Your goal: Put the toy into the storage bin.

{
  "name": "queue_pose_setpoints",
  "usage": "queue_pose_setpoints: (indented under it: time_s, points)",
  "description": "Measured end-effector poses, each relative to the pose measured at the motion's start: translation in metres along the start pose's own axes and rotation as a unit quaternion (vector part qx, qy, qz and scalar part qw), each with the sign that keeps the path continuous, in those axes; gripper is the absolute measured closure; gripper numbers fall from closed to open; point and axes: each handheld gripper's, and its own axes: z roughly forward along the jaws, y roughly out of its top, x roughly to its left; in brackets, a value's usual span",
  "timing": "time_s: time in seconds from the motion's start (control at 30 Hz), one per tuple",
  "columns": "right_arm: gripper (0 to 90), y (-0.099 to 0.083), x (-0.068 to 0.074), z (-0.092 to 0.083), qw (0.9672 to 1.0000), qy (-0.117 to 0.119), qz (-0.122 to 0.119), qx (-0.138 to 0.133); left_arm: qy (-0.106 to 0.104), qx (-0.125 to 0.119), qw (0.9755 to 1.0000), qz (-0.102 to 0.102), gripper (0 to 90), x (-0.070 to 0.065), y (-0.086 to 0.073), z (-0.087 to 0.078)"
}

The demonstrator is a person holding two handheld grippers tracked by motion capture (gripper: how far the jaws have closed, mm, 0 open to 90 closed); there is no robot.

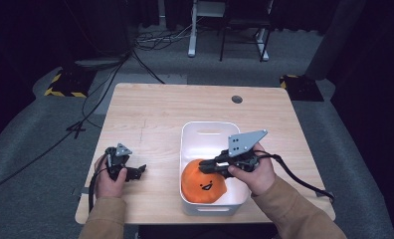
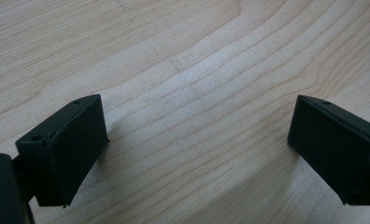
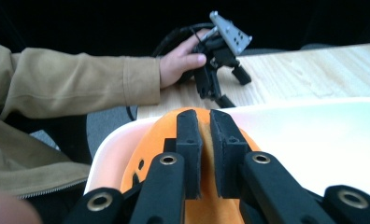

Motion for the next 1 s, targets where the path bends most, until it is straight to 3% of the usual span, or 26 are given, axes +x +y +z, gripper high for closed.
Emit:
queue_pose_setpoints:
  time_s: [0.5,0.73,0.9,1.0]
  points:
    - [81.3,-0.012,0.006,0.014,0.9979,0.011,0.009,0.064,0.0,0.0,1.0,-0.001,5.2,0.0,0.0,0.0]
    - [80.4,-0.023,0.003,0.015,0.9969,0.022,0.028,0.071,0.001,0.0,1.0,0.0,5.2,0.0,0.0,0.0]
    - [75.4,-0.023,0.004,0.014,0.9964,0.022,0.027,0.077,0.001,0.0,1.0,0.0,5.2,0.0,0.0,0.0]
    - [66.6,-0.023,0.005,0.012,0.9964,0.021,0.032,0.076,0.001,0.0,1.0,0.0,5.2,0.0,0.0,0.0]
